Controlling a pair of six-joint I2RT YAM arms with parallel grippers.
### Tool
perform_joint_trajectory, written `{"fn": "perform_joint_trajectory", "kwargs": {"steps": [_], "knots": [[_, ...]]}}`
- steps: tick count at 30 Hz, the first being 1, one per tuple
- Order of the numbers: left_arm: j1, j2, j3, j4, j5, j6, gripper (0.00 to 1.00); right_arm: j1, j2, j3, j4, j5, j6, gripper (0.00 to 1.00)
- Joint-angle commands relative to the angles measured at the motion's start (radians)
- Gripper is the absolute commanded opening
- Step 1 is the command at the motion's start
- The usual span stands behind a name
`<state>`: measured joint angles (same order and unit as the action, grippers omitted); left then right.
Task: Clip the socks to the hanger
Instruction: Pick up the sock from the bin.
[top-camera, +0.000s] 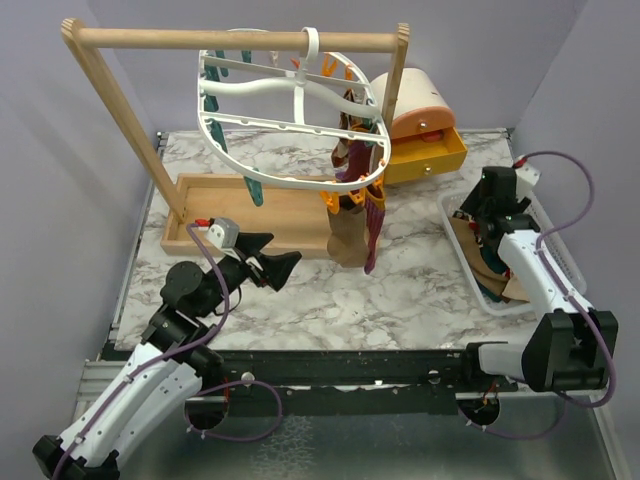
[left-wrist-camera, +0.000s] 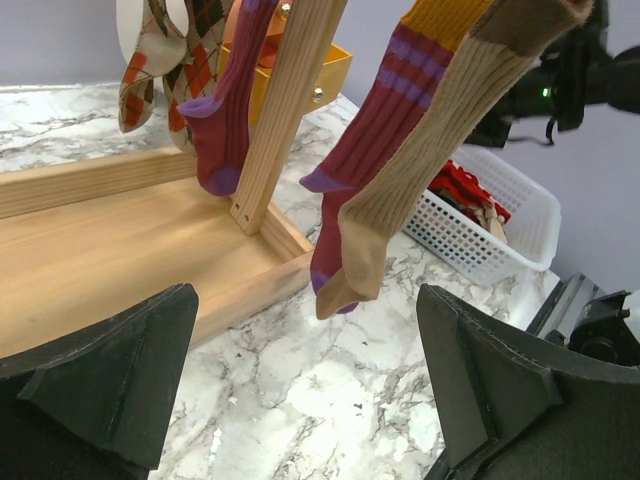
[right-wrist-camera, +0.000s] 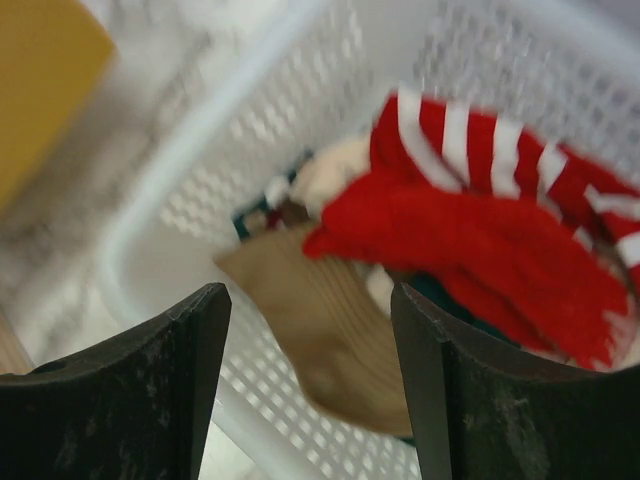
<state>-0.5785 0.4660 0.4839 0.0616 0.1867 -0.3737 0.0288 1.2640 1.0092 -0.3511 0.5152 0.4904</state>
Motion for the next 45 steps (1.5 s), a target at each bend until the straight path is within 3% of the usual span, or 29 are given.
{"fn": "perform_joint_trajectory", "kwargs": {"steps": [1,12,16,18,29,45], "knots": [[-0.005,0.024,0.006,0.003,-0.025,0.009,0.99,-0.004,-0.023,-0.14,0.047,-0.148,0.035,0.71],[-0.005,0.121,0.016,-0.002,0.0,-0.011,0.99,-0.012,0.103,-0.255,0.096,-0.161,0.068,0.72],[-0.005,0.135,0.017,-0.004,-0.001,-0.012,0.99,-0.011,0.135,-0.282,0.122,-0.175,0.071,0.67],[-0.006,0.137,0.02,-0.01,0.0,-0.01,0.99,-0.012,0.142,-0.281,0.118,-0.17,0.069,0.61],[-0.006,0.139,0.019,-0.01,0.006,-0.013,0.99,-0.011,0.073,-0.253,0.078,-0.146,0.058,0.02],[-0.013,0.11,0.013,-0.001,0.0,-0.022,0.99,-0.011,-0.152,0.041,-0.152,-0.102,0.069,0.01]]}}
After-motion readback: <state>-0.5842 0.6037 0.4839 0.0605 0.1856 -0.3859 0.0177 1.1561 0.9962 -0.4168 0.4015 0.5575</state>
